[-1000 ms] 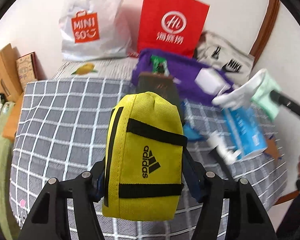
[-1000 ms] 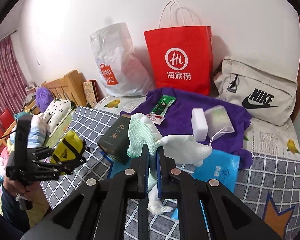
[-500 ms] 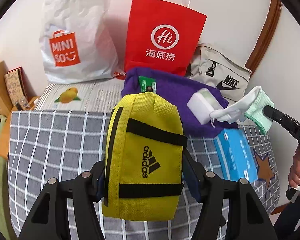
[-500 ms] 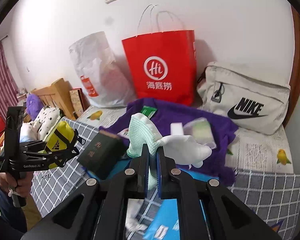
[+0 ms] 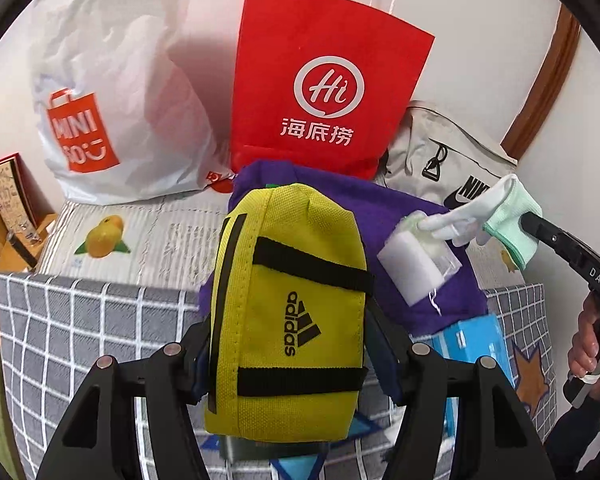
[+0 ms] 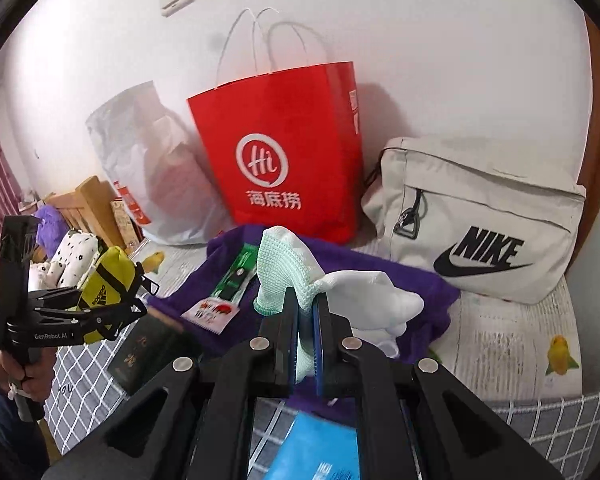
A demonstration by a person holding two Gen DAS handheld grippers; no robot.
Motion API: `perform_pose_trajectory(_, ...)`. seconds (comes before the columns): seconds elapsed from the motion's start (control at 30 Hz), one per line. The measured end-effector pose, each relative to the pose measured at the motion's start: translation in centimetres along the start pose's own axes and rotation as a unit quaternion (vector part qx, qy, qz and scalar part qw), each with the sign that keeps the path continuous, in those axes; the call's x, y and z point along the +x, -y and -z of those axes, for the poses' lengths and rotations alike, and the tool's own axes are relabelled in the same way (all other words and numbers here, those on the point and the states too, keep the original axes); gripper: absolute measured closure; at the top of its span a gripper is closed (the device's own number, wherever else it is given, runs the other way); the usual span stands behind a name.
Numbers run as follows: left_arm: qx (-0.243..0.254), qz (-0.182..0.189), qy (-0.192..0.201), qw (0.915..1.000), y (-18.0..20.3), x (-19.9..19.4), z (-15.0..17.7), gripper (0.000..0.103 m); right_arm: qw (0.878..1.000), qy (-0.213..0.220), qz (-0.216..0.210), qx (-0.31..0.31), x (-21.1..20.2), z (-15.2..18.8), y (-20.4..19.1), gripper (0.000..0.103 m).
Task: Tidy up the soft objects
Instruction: 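Carry the pouch and gloves toward the purple towel with both tools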
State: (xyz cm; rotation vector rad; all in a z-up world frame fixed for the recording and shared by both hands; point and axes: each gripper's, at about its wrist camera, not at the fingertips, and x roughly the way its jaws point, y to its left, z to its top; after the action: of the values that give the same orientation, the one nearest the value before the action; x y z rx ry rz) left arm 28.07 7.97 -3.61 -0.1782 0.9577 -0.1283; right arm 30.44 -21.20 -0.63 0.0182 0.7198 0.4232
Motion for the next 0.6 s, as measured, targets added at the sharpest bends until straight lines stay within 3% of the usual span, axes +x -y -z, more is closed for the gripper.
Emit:
perform_pose_trajectory(0.33, 0.013, 0.001, -0.015, 0.9998, 1.2, 4.3, -4.1, 0.042, 1.000, -0.009, 0.010, 0.013, 4.5, -2.0, 2.7, 0.096)
perform_pose_trajectory(0.6, 0.020, -0.004, -0.040, 0.9990, 2.0, 8.2, -6.3, 0.042, 0.998, -0.067, 0.004, 0.009, 10.1, -1.1, 3.3, 0.095)
